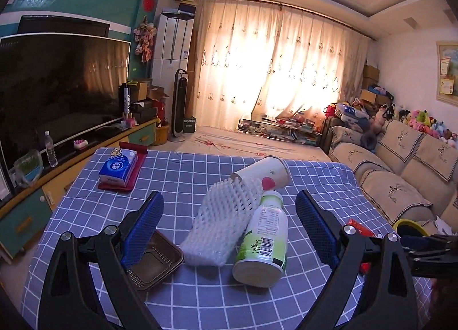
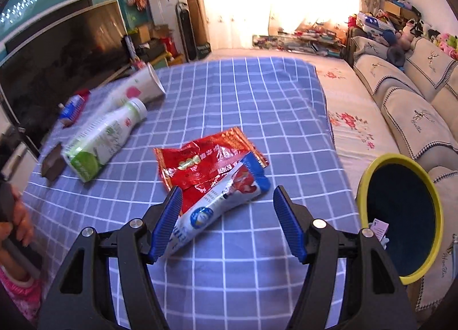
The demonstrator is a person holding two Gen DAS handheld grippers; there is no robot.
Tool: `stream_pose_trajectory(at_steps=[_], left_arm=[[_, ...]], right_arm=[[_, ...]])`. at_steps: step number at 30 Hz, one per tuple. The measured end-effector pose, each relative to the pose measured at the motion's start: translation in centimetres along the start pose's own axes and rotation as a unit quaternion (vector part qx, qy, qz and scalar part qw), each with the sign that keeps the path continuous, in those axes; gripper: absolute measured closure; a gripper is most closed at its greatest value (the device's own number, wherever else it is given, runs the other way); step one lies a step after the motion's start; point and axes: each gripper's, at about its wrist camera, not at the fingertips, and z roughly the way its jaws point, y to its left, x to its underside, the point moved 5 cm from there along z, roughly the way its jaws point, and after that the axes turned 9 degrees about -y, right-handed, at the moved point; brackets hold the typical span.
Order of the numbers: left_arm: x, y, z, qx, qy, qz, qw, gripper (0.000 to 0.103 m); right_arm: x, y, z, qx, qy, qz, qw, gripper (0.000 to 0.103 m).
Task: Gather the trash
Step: 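Grasp the white-and-blue toothpaste tube with the right gripper, then carry the toothpaste tube over the yellow bin and open the right gripper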
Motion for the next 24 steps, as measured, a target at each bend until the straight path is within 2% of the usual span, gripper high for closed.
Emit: stream_pose_trajectory(at_steps=[7, 10, 14, 16, 24], left_arm=[[0.3, 0.2, 0.4, 0.007, 0.011, -0.010, 0.9999, 0.011], [0.4, 0.3, 0.5, 0.006, 0.014, -0.013, 0.9998, 0.011], [0.5, 0.3, 0.5, 0.006, 0.016, -0.016, 0.9997, 0.011], [0.5, 0.4, 0.5, 0.007, 0.014, -0.017, 0.9997, 0.011], [0.2, 0.4, 0.0, 0.005, -0.002, -0.018, 0.9998, 0.011]], right_arm=[[1.4, 0.7, 1.8, 0.002, 0.045, 0.000, 0.999, 0.043], [1.6, 0.7, 1.6, -0.003, 0.045, 0.005, 0.999, 0.055], [1.6, 0.8, 1.4, -0.020, 0.046, 0.012, 0.999, 0.082], [1.6, 0.9, 0.8, -0.028, 0.041, 0.013, 0.999, 0.089], [1.2, 0.6, -1.7, -0.031, 0.015, 0.008, 0.999, 0.090]])
